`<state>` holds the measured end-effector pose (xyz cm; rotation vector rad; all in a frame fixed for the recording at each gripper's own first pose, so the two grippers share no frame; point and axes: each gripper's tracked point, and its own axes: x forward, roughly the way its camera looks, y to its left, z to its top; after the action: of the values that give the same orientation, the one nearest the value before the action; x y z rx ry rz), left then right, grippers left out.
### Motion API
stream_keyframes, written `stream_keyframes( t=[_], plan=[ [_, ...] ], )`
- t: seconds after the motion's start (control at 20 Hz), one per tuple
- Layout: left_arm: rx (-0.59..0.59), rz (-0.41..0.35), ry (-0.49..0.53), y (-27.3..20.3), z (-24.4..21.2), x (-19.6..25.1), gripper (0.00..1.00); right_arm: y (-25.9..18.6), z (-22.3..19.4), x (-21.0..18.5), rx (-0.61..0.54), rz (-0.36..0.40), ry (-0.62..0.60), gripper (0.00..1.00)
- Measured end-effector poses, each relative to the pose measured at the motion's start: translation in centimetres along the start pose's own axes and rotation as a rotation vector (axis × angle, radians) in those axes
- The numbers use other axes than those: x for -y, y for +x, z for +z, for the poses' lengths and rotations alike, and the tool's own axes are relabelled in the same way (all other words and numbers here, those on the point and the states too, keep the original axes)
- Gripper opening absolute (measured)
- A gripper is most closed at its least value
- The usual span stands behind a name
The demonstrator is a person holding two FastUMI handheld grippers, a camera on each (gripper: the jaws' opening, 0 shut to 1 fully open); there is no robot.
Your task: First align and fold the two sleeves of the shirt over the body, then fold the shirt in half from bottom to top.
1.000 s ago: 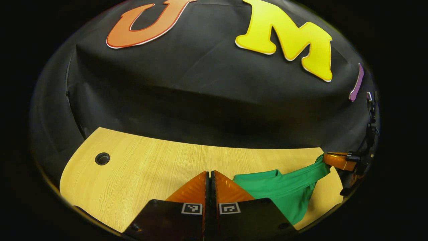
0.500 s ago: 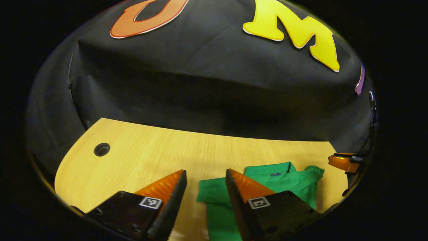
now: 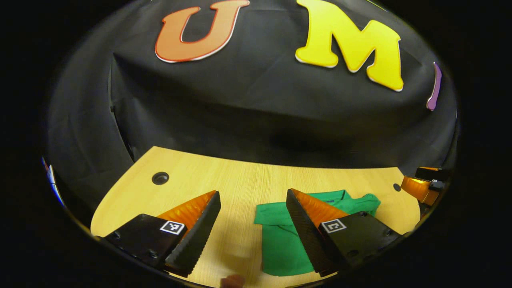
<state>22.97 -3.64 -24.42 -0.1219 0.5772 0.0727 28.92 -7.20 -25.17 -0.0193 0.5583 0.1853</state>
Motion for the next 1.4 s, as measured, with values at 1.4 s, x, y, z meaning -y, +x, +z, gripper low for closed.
stream_keyframes(
  t=[1.4],
  plan=[
    [0.368,-0.109,0.136,-29.3,7.9,-0.1,1.0,-31.2,6.9,-13.7,0.372,-0.116,0.052,0.96]
  ],
)
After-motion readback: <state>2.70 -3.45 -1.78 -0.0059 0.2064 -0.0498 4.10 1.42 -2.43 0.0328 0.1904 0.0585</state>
